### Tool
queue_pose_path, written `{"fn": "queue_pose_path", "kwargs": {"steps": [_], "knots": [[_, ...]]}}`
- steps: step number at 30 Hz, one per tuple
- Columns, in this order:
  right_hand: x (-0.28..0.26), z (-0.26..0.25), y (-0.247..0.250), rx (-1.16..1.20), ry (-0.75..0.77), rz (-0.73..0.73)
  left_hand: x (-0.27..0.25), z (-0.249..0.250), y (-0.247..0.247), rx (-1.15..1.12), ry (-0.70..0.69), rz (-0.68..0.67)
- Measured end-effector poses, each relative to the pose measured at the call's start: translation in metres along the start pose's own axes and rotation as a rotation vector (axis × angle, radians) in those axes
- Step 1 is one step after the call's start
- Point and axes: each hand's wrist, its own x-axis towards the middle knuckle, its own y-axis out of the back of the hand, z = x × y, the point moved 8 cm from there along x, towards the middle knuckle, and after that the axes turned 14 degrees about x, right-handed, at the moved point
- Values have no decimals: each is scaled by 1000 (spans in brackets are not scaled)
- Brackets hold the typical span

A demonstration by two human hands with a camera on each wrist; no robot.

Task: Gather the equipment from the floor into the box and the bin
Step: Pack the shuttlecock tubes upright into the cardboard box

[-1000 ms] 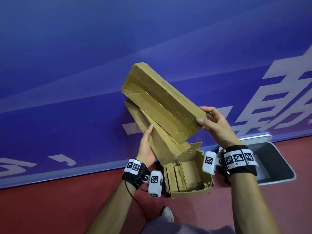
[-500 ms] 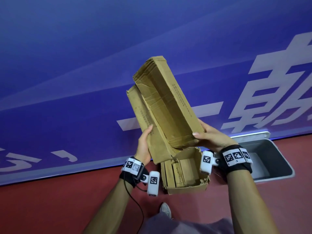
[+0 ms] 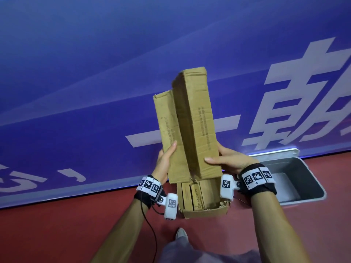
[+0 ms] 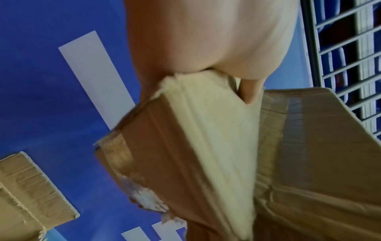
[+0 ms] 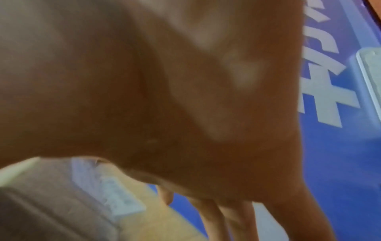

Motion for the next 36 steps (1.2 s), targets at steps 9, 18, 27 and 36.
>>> {"fn": "queue_pose_path", "kwargs": {"steps": [9, 18, 27, 36], "knots": [[-6, -2, 37, -72, 213, 276, 10, 5, -49, 379, -138, 27], [4, 3, 85, -98, 258, 507, 46, -5, -33, 595, -87, 90], [45, 83, 129, 15, -106, 674, 108, -86, -7, 874, 154, -173], [75, 201, 144, 72, -309, 751, 154, -175, -35, 940, 284, -349]]}}
